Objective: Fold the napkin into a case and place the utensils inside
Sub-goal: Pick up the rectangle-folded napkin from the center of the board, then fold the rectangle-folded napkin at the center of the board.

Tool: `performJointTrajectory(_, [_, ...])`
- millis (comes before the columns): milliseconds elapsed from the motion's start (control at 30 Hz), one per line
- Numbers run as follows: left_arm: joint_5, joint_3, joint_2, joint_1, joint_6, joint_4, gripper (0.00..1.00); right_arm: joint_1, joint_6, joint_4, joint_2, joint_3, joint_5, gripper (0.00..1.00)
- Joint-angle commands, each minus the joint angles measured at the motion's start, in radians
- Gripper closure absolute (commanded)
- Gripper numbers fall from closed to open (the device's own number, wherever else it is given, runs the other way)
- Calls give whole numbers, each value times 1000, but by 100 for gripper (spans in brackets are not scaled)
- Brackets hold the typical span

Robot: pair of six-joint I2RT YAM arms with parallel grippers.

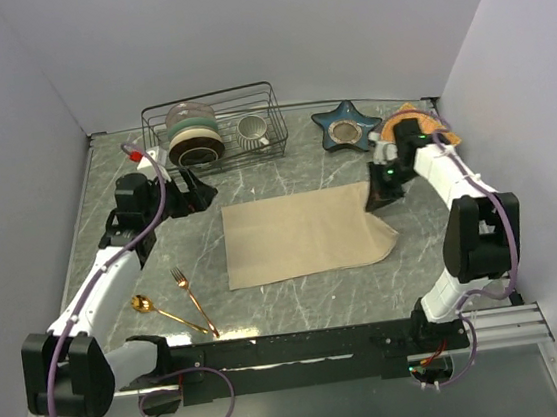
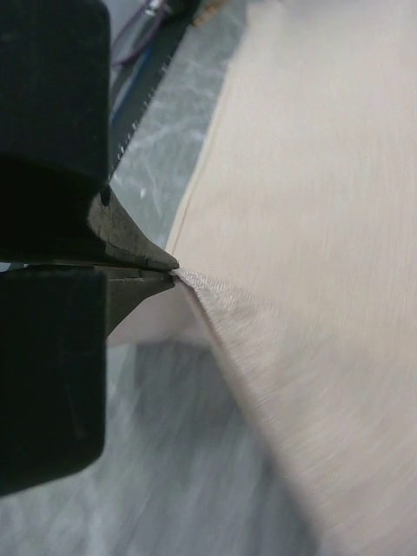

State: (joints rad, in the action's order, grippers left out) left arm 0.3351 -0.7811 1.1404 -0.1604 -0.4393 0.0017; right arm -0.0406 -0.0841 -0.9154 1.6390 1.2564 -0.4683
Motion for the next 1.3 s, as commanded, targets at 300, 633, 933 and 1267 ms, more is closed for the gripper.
performJointTrajectory(300, [76,-231,116,157,71,-301,1,488,332,314,132,161,-259,100])
performJointTrajectory(633, [191,-224,153,274,50,-315,1,630,395,348,390,400,-234,100])
performJointTrajectory(933, [208,-196,163,285,44,-305,1,677,466,383,427,432,-250,100])
performJointTrajectory(1267, [232,-188,167,294,33,-305,1,702,413,316,472,520,-291,61])
